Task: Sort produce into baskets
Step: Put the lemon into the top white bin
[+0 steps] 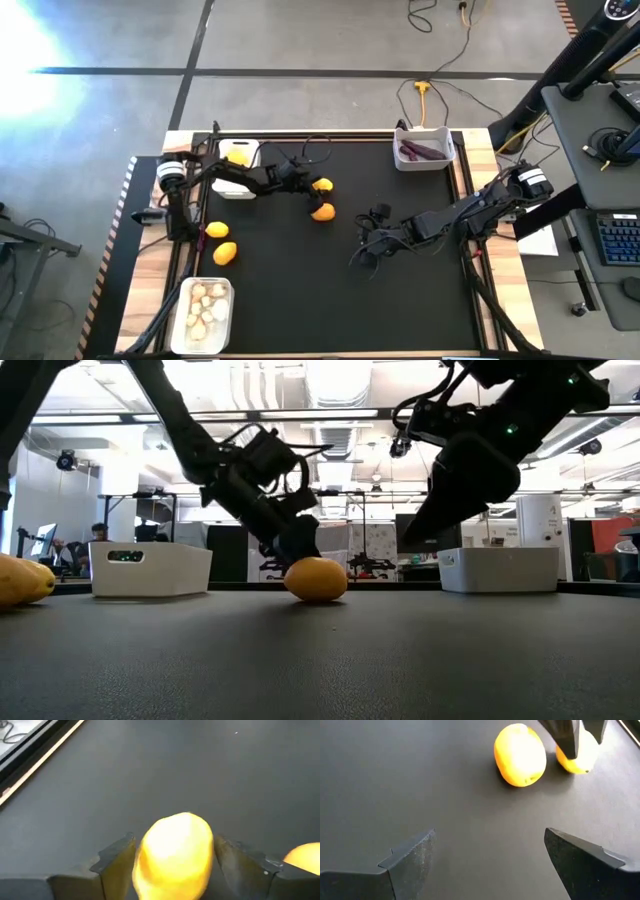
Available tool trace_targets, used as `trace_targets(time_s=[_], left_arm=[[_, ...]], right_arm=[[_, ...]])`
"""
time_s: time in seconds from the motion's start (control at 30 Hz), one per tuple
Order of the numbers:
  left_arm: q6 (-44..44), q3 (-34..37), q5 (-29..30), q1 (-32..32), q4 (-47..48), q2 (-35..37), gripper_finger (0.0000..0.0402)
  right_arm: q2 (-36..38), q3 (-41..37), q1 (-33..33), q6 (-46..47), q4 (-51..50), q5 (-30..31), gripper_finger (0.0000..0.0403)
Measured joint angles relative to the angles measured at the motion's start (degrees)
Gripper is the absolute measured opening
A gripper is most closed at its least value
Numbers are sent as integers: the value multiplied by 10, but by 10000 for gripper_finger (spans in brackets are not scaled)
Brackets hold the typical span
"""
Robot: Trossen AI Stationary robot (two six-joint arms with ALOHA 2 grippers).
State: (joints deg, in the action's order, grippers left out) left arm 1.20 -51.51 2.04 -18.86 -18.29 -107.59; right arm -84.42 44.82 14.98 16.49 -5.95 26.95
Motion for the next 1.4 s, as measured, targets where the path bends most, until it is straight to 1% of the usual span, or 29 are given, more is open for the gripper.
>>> trace_targets(time_s=[0.17, 0.33, 0.43, 0.57, 0.73, 0.9, 1.07, 1.23, 1.4], left_arm=[[0, 0, -2, -1, -28, -22, 229], [-23, -1, 1, -2, -41, -33, 192], [-38, 4, 2, 0, -28, -18, 177], [-43, 19, 4, 10, -22, 19, 176], [-52, 65, 5, 20, -27, 92, 177], [-73, 132, 12, 37, -41, 205, 177], [-91, 203, 31, 59, -27, 318, 177], [-102, 254, 71, 79, 27, 417, 177], [-110, 266, 105, 101, 104, 509, 177]], right_arm=[[0, 0, 0, 0, 7, 0, 364], [0, 0, -7, 0, 12, -5, 364], [0, 0, -10, 0, 11, -3, 364], [0, 0, -9, -1, 11, -4, 364], [0, 0, -9, 0, 11, -4, 364], [-1, 0, -9, -1, 12, -4, 364], [-1, 0, -9, -1, 15, -4, 364], [-1, 0, -9, -1, 16, -4, 364], [-1, 0, -9, 0, 16, -4, 364]])
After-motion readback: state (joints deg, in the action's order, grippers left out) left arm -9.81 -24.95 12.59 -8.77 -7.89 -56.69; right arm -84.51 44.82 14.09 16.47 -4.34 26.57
